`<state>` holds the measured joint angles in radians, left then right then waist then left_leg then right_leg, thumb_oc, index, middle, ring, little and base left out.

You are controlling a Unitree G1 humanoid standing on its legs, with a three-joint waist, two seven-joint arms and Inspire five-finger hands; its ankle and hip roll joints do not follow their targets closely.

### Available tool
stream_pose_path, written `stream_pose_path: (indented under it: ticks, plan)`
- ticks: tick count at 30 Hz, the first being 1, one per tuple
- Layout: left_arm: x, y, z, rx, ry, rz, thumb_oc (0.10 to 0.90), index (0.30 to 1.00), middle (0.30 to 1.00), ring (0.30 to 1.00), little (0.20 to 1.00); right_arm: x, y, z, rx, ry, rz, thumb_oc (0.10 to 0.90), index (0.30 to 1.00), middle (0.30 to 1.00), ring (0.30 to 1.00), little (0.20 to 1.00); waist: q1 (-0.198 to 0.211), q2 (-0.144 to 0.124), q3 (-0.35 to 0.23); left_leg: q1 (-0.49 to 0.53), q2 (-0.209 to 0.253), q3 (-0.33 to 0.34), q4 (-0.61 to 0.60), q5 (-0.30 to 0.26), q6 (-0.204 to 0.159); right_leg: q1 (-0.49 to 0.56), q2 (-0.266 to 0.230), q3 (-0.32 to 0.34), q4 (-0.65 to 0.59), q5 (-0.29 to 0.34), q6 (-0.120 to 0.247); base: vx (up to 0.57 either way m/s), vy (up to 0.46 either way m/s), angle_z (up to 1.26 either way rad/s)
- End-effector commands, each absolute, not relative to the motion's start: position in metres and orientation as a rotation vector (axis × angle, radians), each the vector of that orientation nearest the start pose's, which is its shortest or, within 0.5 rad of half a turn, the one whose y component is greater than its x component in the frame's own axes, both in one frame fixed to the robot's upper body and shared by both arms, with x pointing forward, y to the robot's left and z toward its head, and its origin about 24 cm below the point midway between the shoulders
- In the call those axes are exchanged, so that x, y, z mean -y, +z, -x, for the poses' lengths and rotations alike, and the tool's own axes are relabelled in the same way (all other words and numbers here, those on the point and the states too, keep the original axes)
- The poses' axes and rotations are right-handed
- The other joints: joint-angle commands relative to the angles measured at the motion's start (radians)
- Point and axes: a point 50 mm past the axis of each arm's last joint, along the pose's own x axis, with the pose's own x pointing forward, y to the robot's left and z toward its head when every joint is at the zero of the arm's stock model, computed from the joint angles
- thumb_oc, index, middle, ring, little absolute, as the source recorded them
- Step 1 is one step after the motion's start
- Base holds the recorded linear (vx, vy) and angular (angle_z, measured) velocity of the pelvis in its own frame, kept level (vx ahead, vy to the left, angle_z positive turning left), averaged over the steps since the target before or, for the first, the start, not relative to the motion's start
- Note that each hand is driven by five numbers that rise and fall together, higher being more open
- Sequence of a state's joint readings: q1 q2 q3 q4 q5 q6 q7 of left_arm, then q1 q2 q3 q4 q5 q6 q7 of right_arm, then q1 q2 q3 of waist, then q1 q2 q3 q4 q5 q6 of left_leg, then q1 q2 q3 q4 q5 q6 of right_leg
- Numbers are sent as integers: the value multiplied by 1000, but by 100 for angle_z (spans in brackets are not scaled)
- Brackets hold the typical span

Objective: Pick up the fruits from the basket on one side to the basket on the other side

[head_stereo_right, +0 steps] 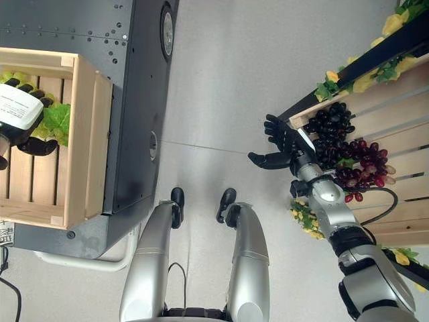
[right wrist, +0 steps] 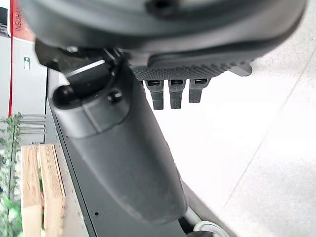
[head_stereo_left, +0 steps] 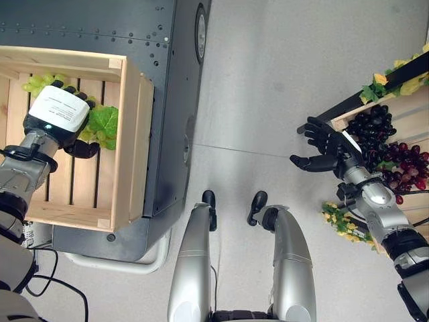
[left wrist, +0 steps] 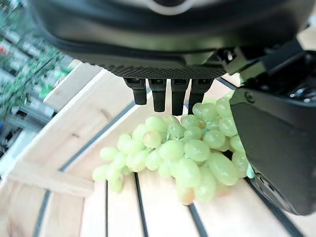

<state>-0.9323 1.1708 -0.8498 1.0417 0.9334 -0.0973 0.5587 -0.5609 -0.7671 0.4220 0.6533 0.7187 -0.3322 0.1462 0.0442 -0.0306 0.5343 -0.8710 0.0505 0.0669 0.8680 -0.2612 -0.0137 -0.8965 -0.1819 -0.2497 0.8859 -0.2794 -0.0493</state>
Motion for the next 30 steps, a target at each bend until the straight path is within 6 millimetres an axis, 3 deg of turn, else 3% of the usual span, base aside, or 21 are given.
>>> stream_pose_path:
  ticks: [1, 7, 8, 9, 10, 15, 19, 25, 30]
  plan:
    - [-420, 229, -302, -124, 434, -2492, 800, 900, 900, 900, 900, 285, 174, -333, 345, 142, 254, 800, 900, 900, 900, 900, -15, 56, -14, 48, -32, 105, -133, 40, 72, 73, 31, -12, -103, 75, 28, -30, 67, -1]
    - [-419, 237, -302, -83, 507, -2465, 800, 900, 900, 900, 900, 283, 175, -332, 358, 160, 232, 800, 900, 900, 900, 900, -21, 60, -14, 29, -32, 115, -138, 42, 75, 48, 29, -7, -115, 84, 31, -28, 58, -1]
    - [-417, 239, -304, -50, 509, -2451, 703, 754, 754, 754, 754, 282, 175, -332, 360, 163, 229, 800, 900, 900, 900, 900, -22, 59, -14, 25, -31, 115, -137, 42, 75, 44, 28, -6, -115, 86, 32, 0, 0, 0]
    - [-415, 239, -305, -28, 508, -2437, 502, 453, 453, 453, 453, 281, 175, -332, 363, 164, 227, 800, 900, 900, 900, 900, -22, 58, -14, 23, -32, 116, -137, 42, 74, 42, 29, -5, -115, 86, 32, 0, 0, 0]
    - [-411, 239, -308, -2, 489, -2418, 400, 300, 300, 300, 300, 279, 175, -332, 368, 166, 224, 800, 900, 900, 900, 900, -23, 55, -14, 22, -32, 117, -137, 42, 75, 40, 30, -5, -115, 88, 33, 0, 0, 0]
    - [-401, 238, -310, 162, 497, -2281, 400, 300, 300, 300, 300, 278, 176, -331, 373, 151, 227, 800, 900, 900, 900, 900, -25, 49, -14, 28, -33, 118, -147, 45, 73, 44, 33, -4, -122, 91, 36, 0, 0, 0]
    - [-382, 235, -317, 319, 372, -2060, 400, 300, 300, 300, 300, 284, 176, -328, 381, 118, 206, 800, 900, 900, 900, 900, -25, 46, -14, 41, -37, 116, -155, 46, 73, 53, 37, -2, -121, 89, 37, 0, 0, 0]
    - [-379, 233, -319, 283, 320, -2075, 400, 300, 300, 300, 300, 290, 174, -325, 385, 102, 186, 800, 900, 900, 900, 900, -27, 50, -14, 63, -43, 114, -158, 40, 76, 73, 40, 2, -120, 86, 39, 0, 0, 0]
    - [-380, 241, -314, 352, 411, -1945, 400, 300, 300, 300, 300, 289, 172, -321, 394, 99, 163, 800, 900, 900, 900, 900, -25, 54, -14, 88, -42, 116, -159, 34, 77, 94, 39, 2, -114, 80, 39, 8, -22, -1]
